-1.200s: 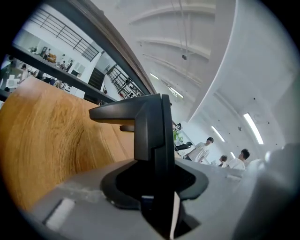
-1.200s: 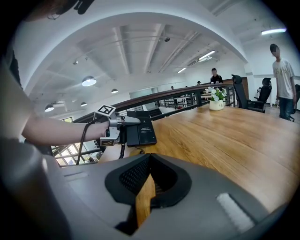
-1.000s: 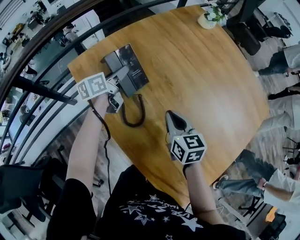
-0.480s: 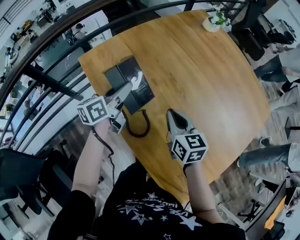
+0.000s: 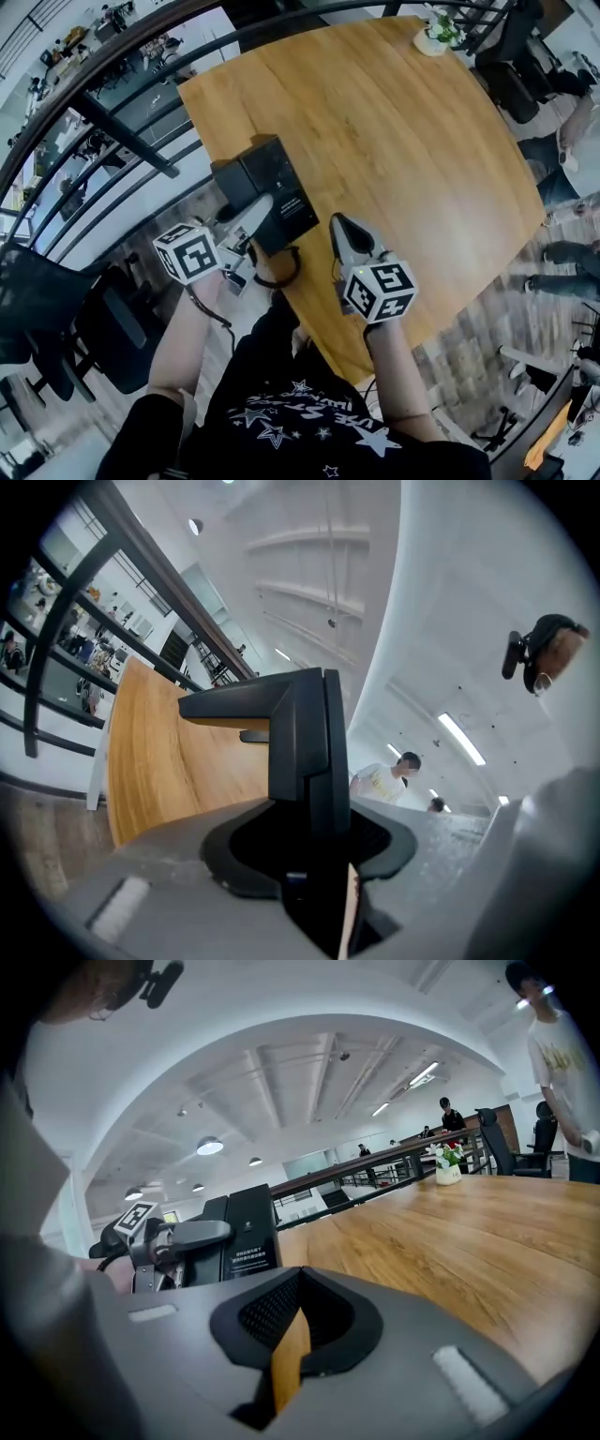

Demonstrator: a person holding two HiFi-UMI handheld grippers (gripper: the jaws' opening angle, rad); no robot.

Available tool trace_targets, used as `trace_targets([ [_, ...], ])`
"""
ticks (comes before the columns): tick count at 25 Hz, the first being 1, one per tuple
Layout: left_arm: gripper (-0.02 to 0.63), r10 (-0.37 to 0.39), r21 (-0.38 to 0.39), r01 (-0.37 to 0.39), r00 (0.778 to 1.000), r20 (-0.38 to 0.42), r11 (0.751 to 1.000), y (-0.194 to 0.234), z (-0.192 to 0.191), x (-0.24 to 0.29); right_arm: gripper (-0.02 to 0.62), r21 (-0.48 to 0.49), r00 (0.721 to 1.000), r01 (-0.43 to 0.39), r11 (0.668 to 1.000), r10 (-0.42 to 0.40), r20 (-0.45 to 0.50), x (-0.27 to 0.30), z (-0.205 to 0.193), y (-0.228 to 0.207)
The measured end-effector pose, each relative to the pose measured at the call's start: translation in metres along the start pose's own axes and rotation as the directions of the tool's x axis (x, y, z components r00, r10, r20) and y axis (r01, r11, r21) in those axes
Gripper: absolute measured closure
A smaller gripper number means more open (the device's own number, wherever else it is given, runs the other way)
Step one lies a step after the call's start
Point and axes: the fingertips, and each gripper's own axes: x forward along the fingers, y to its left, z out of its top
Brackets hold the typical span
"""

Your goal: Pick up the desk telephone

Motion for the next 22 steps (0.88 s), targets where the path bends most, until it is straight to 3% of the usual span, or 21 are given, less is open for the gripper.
trace_targets([
  [7,0.431,-0.025,-0.079,0.027,0.999,0.022,0.997,-0.05,-0.067,-0.037,0.594,-0.008,1.0,-0.018,1.0,0.018,0.012,-0.072,-0.018,0.011],
  [22,0.431,-0.007,-0.124,0.015,0.998,0.062,0.992,-0.132,-0.166,-0.101,0.594,-0.076,0.996,-0.07,0.995,0.074,0.054,-0.191,-0.03,0.023],
])
